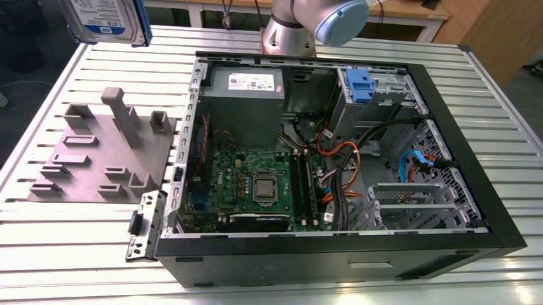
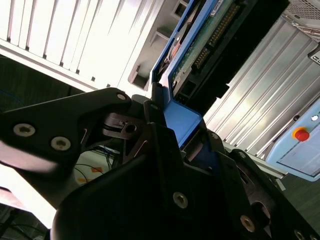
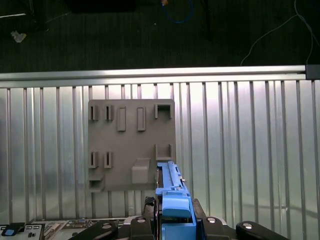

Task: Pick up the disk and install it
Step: 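Pick up the disk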

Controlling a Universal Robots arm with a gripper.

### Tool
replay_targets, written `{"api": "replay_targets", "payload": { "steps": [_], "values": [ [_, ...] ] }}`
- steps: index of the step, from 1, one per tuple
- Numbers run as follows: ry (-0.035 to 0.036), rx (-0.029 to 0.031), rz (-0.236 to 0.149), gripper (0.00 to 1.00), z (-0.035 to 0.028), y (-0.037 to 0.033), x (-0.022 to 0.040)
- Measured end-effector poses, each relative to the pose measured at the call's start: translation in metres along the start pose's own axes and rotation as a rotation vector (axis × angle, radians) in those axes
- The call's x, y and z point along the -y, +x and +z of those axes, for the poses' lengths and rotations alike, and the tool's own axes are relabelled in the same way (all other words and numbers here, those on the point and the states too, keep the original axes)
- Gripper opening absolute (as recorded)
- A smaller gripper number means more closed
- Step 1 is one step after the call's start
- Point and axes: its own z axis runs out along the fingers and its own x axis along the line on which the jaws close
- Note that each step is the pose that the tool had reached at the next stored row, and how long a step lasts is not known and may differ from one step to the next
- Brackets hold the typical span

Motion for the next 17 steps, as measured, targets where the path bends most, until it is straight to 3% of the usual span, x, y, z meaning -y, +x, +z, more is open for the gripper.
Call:
{"api": "replay_targets", "payload": {
  "steps": [1, 2, 17],
  "values": [
    [0.0, 0.0001, 0.0, 0.36, 0.0, 0.0, 0.0002],
    [0.0001, 0.0001, 0.0, 0.36, 0.0, -0.0002, 0.0042],
    [0.0, 0.0, 0.0, 0.36, 0.0, 0.0001, 0.0047]
  ]
}}
